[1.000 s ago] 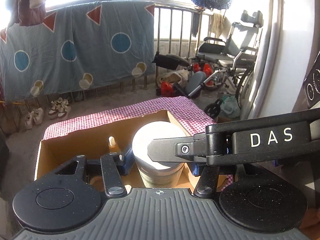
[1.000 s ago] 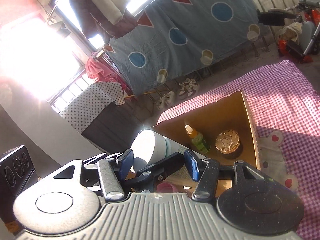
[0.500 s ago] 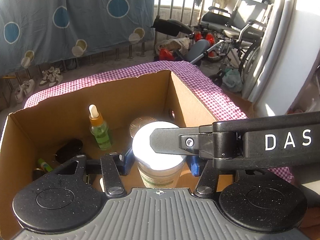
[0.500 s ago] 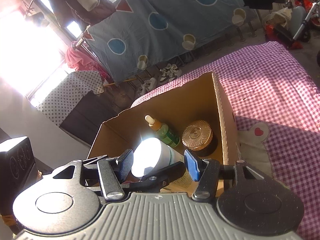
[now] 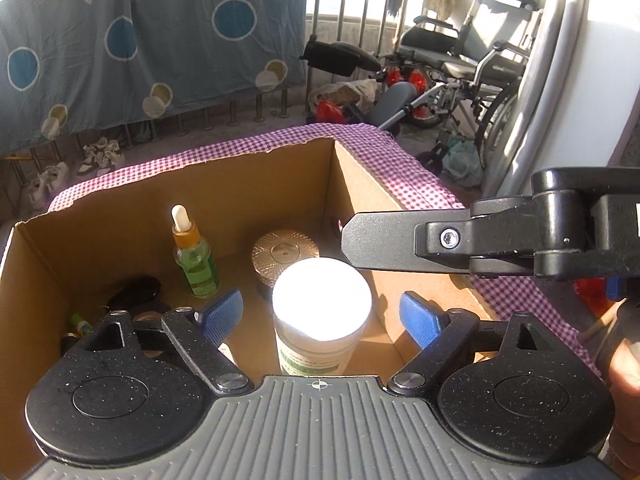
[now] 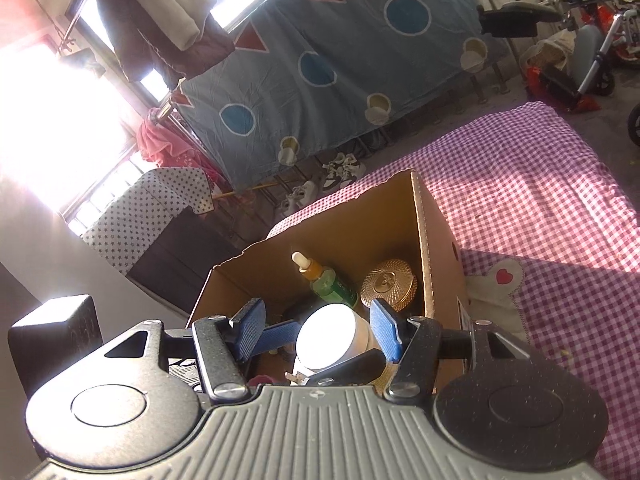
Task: Organize rigid objects
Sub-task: 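Lift the white pill bottle into the box and open the right tool, then withdraw the right tool out of the box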
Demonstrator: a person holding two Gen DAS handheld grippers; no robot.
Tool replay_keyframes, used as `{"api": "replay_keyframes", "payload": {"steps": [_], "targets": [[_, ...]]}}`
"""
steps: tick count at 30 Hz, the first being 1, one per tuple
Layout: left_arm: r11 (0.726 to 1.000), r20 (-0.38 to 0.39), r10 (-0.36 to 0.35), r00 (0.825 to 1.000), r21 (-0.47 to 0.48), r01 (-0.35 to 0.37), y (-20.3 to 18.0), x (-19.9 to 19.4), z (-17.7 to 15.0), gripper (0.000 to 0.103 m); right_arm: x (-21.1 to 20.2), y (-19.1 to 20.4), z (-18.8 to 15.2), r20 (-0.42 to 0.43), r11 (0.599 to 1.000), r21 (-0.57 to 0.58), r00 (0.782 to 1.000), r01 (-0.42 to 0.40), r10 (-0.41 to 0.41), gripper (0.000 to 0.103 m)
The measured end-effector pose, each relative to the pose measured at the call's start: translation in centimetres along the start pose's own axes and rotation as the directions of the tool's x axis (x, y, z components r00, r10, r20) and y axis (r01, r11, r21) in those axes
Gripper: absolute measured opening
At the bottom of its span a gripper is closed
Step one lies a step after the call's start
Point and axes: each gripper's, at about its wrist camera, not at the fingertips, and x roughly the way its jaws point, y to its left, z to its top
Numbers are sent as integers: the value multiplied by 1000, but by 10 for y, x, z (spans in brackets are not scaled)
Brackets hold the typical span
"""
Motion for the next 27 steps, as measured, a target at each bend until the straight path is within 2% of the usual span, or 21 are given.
{"api": "replay_keyframes", "payload": {"steps": [6, 10, 13, 15, 19, 22, 27], "targets": [[1000, 106, -14, 994, -12, 16, -6, -41, 1, 101, -40, 12, -17, 79, 1000, 13, 997, -5, 4, 66], [998, 161, -57, 985, -1, 58, -11, -81, -12, 102, -71, 21, -34, 143, 1000, 20, 990, -12, 9, 74], [999, 181, -47, 982, -11, 50, -12, -105, -24, 103, -87, 28, -49, 173, 1000, 13, 985, 4, -6, 81], [999, 189, -8, 982, -34, 15, -12, -117, -34, 103, -93, 32, -58, 179, 1000, 2, 984, 19, -19, 83], [991, 166, 93, 982, -106, -76, -5, -127, -50, 103, -101, 43, -76, 195, 996, -52, 979, 73, -61, 99], [980, 155, 151, 976, -155, -127, 2, -129, -63, 103, -101, 51, -86, 183, 990, -89, 978, 113, -96, 102], [951, 112, 275, 955, -176, -253, 9, -128, -77, 103, -100, 62, -99, 184, 967, -155, 967, 204, -174, 103]]}}
